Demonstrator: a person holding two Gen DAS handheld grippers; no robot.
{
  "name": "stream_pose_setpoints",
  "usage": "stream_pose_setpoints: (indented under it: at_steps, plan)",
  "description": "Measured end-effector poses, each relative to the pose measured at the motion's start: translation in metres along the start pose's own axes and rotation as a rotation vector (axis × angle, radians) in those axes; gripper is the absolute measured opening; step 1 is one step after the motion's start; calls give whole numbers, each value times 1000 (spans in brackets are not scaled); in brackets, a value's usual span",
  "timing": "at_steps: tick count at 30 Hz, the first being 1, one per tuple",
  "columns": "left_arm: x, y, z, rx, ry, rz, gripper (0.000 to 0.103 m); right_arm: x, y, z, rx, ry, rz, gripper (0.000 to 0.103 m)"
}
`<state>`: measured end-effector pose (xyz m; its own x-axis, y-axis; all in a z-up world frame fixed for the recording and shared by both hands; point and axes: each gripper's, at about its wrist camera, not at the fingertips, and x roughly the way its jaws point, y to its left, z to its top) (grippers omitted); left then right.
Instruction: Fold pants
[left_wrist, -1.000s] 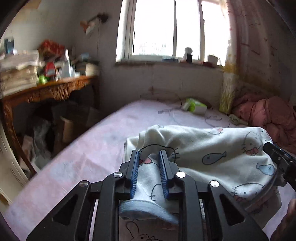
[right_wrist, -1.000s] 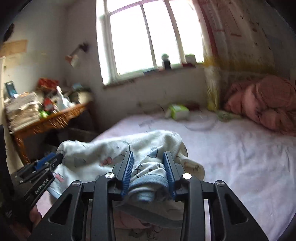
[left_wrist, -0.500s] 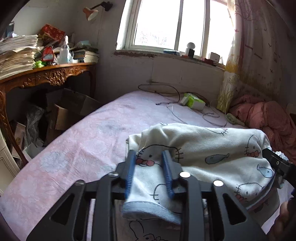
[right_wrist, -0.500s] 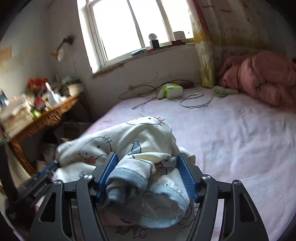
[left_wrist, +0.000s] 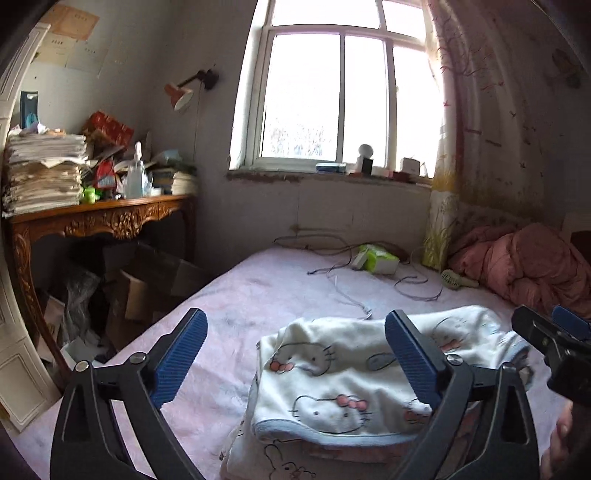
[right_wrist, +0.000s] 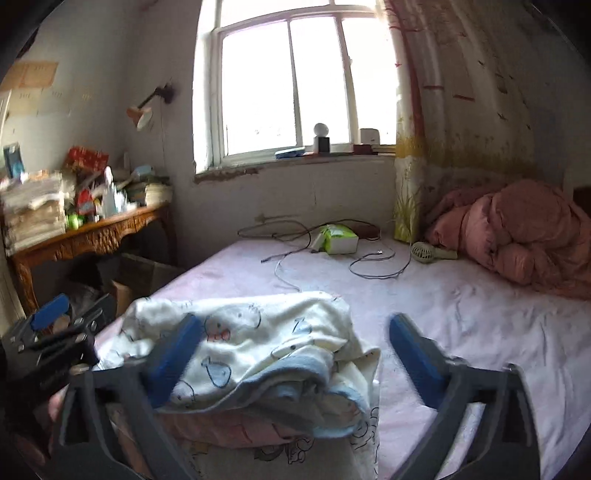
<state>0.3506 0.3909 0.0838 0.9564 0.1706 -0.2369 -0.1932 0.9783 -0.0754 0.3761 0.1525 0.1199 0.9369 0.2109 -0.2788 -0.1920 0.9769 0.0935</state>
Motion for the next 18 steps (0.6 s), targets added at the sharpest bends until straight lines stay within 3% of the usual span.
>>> stream_pose_setpoints:
  at_steps: [4,8,11,16,18]
  plan:
    - [-28,-13,14,53,-100,14,102,-21,-11,14,20,-40,7,102]
    - [-48,-19,29,46,-98,-39,102,-50,-20,29,9,-93,8,102]
    - [-66,-28,35,43,-133,-21,102,-68,-27,37,13,-110,23,102]
    - [-111,-44,40,35,-210,-70,102,-105,-43,39,7,-115,38,102]
    - [-131,-50,38,35,-207,-78,102,-118,-49,34,-1,-138,21,102]
